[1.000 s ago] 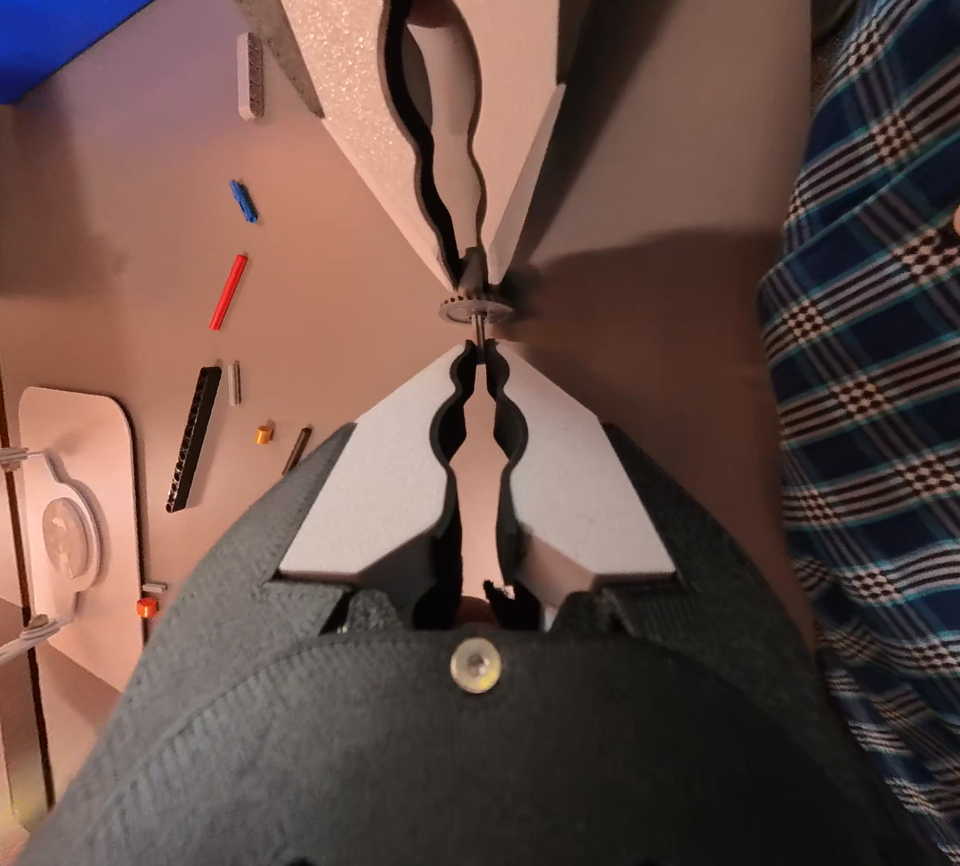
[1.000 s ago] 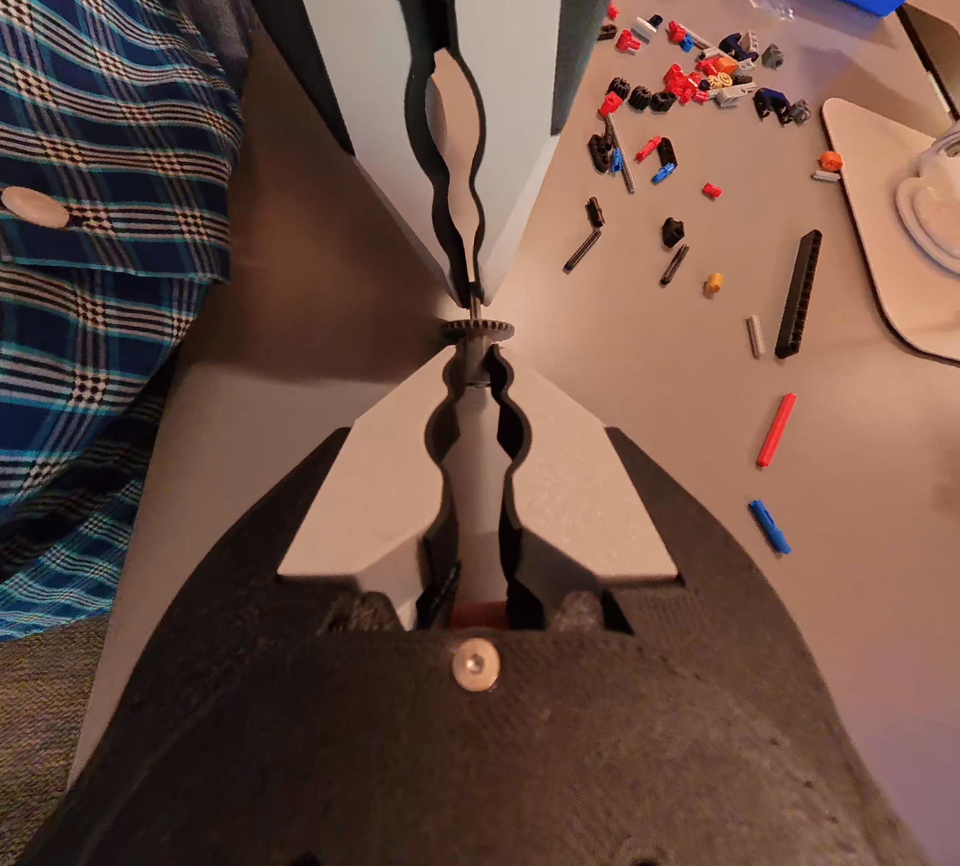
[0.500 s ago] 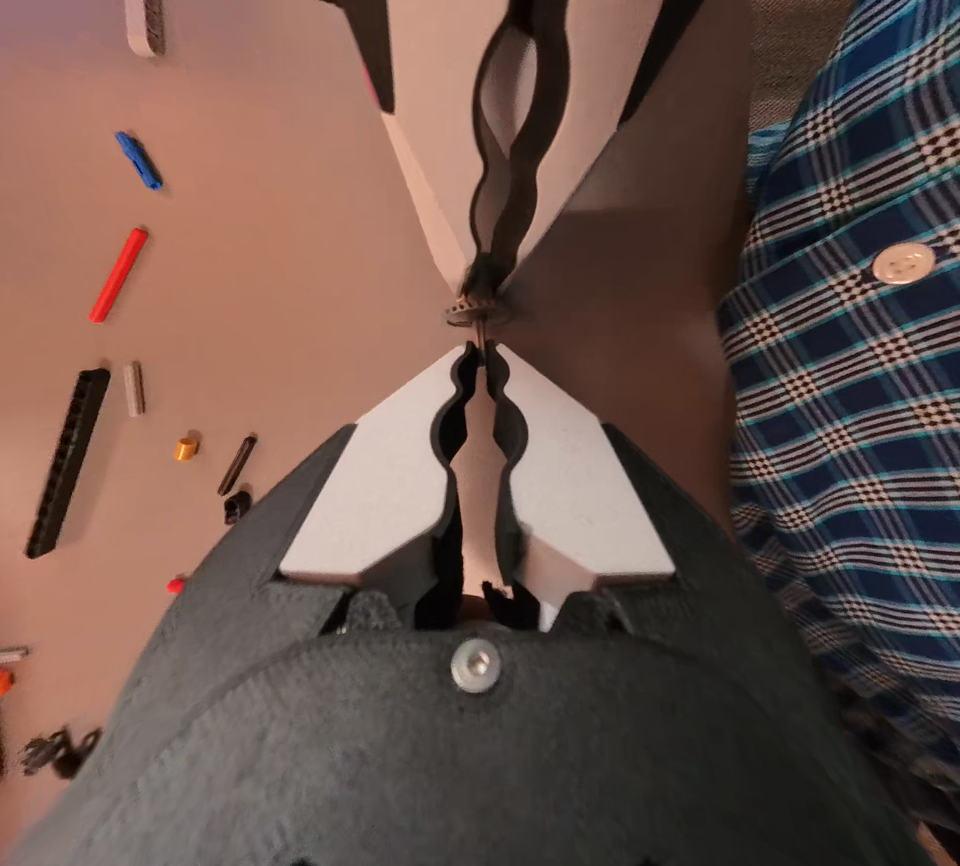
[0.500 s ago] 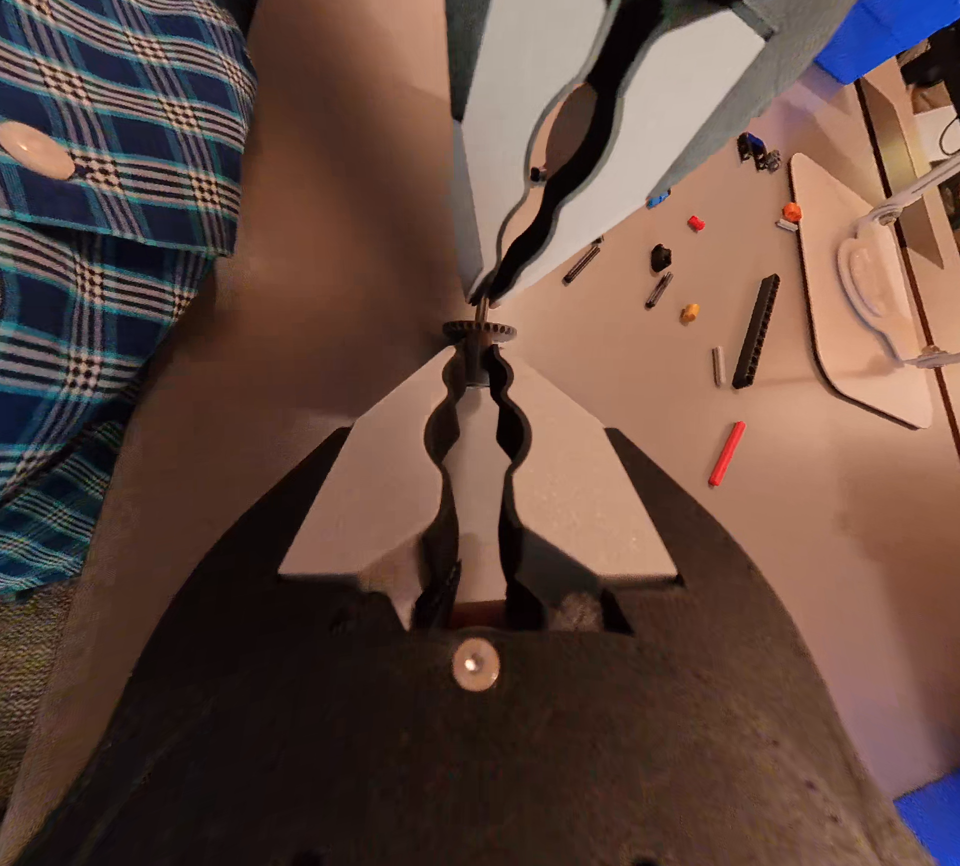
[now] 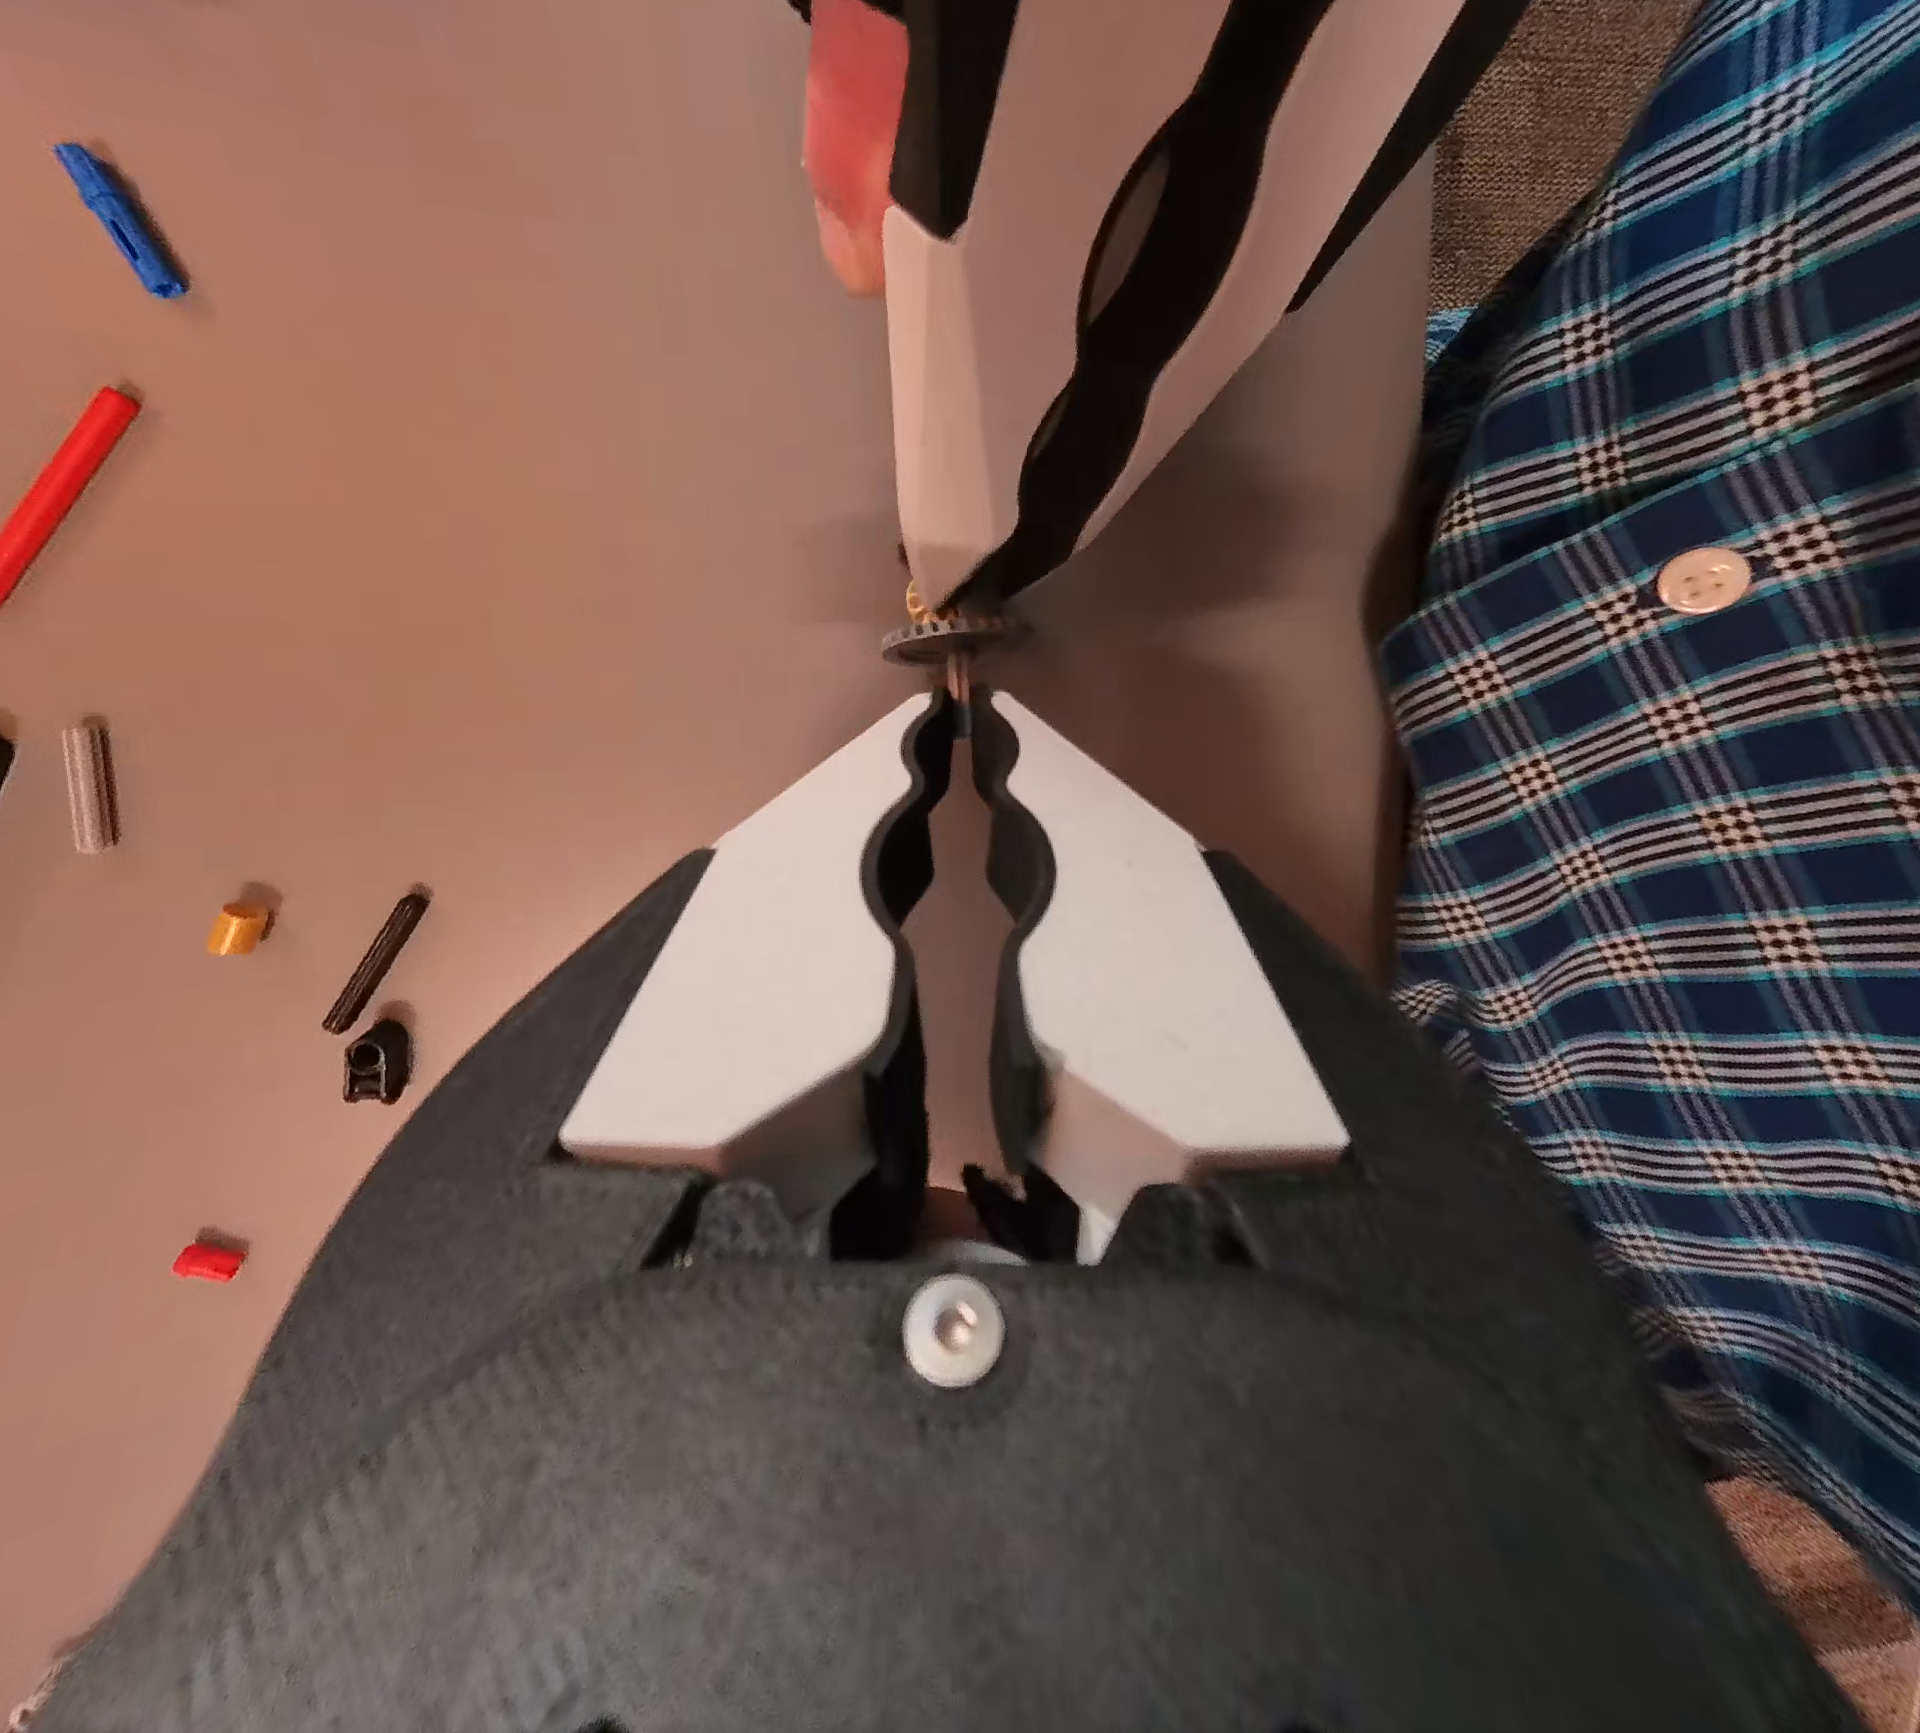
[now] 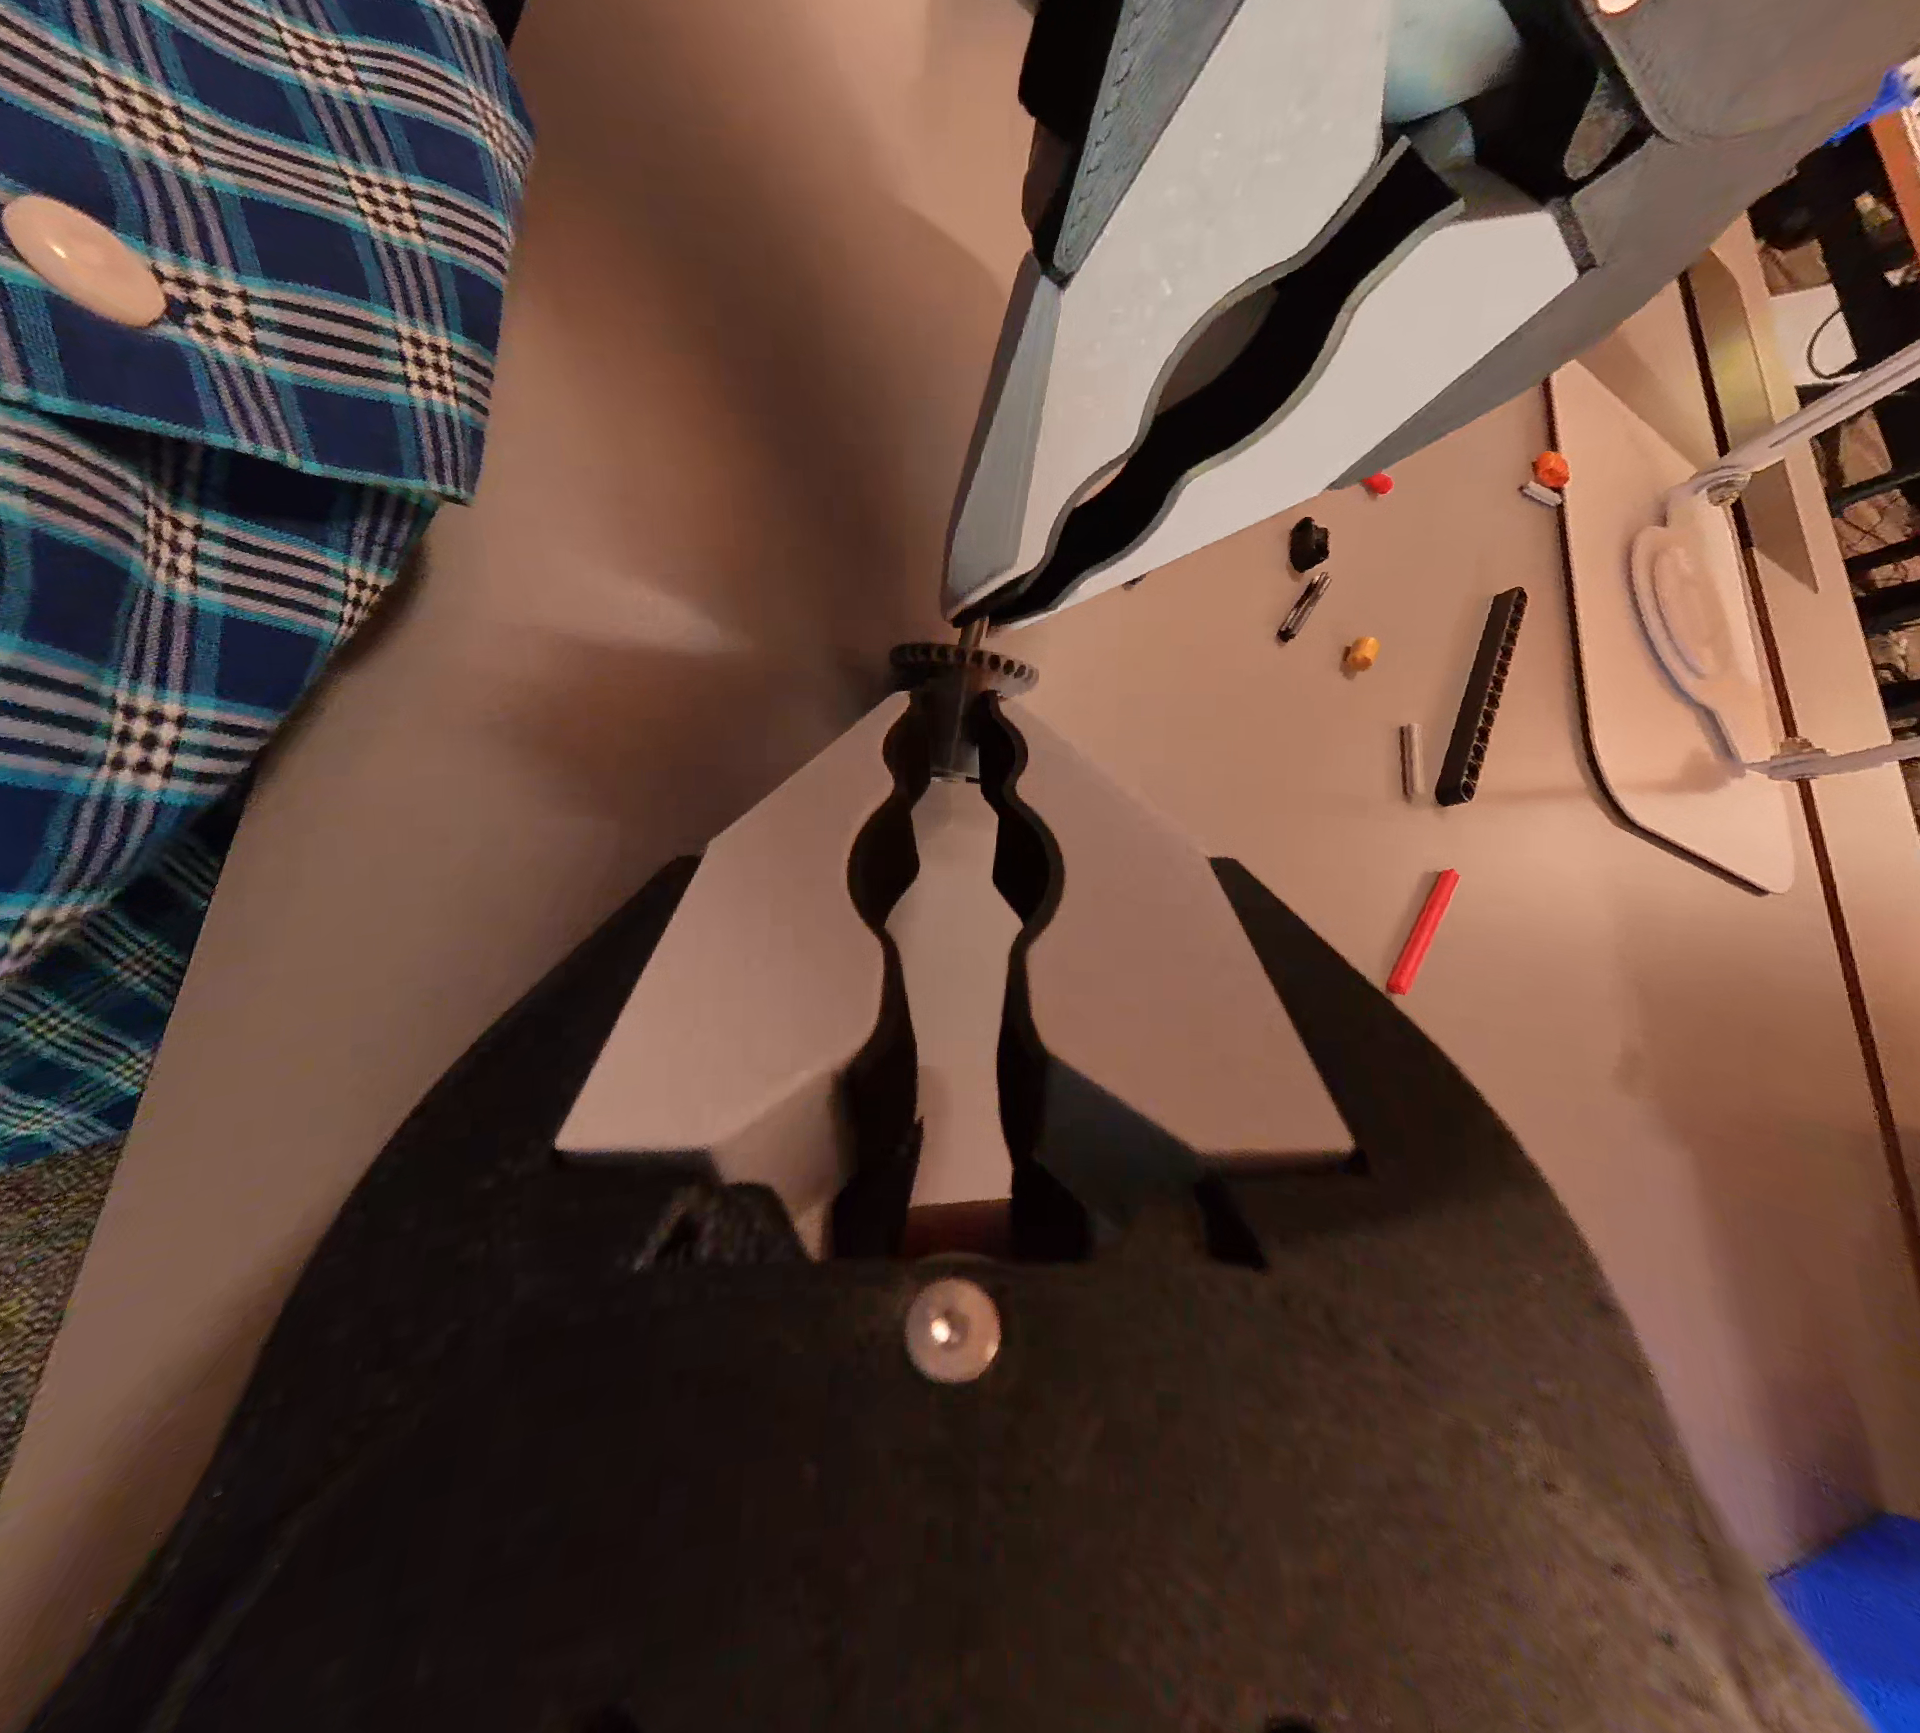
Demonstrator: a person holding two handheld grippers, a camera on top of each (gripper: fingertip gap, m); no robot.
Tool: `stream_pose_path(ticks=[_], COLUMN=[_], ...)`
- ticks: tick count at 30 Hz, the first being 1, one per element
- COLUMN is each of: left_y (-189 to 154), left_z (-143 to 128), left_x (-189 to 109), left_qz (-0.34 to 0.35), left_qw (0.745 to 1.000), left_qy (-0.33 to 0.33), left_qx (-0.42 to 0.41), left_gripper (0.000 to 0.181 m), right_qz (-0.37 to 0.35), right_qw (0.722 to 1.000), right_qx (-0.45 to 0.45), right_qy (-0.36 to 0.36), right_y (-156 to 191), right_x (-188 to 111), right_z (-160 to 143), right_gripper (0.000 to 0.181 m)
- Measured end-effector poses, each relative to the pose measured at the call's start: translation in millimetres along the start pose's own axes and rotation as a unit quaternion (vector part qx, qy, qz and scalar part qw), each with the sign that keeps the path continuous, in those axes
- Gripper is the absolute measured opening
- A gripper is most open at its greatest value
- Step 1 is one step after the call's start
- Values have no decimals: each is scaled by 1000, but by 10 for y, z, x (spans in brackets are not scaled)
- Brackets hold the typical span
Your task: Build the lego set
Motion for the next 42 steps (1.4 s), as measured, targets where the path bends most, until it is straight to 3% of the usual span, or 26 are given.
stream_pose_path(ticks=[16, 20, 23, 32, 35, 40, 42], left_y=[-27, 19, 17, 14, -1, -40, -43], left_z=[-19, -81, -127, -239, -239, -254, -268], left_x=[16, -20, -37, -6, -3, 43, 45], left_qz=[27, 63, 67, 51, 73, 97, 105], left_qw=[999, 998, 996, 989, 989, 988, 987], left_qy=[-2, -21, -50, -115, -115, -113, -114], left_qx=[21, 2, -17, -78, -57, -35, -34], left_gripper=[2, 1, 2, 2, 2, 2, 7], right_qz=[11, -4, -2, 6, 15, 9, 7], right_qw=[999, 996, 993, 991, 992, 994, 994], right_qx=[46, 83, 114, 136, 123, 110, 104], right_qy=[-19, -40, -37, -11, 1, 20, 18], right_y=[-27, -113, -161, -139, -106, -88, -75], right_x=[-20, -145, -205, -105, -42, 15, 12], right_z=[-41, -66, -144, -172, -133, -108, -100], right_gripper=[7, 31, 36, 36, 38, 18, 19])
Point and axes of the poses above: each gripper's, where its closed fingertips meet, x out along the fingers, z out of its top, y = z × x across the jaws, the point moved 9 cm from there along -x, back along the fingers, and after that the axes turned 1 degree about x, right-handed, at the moved point
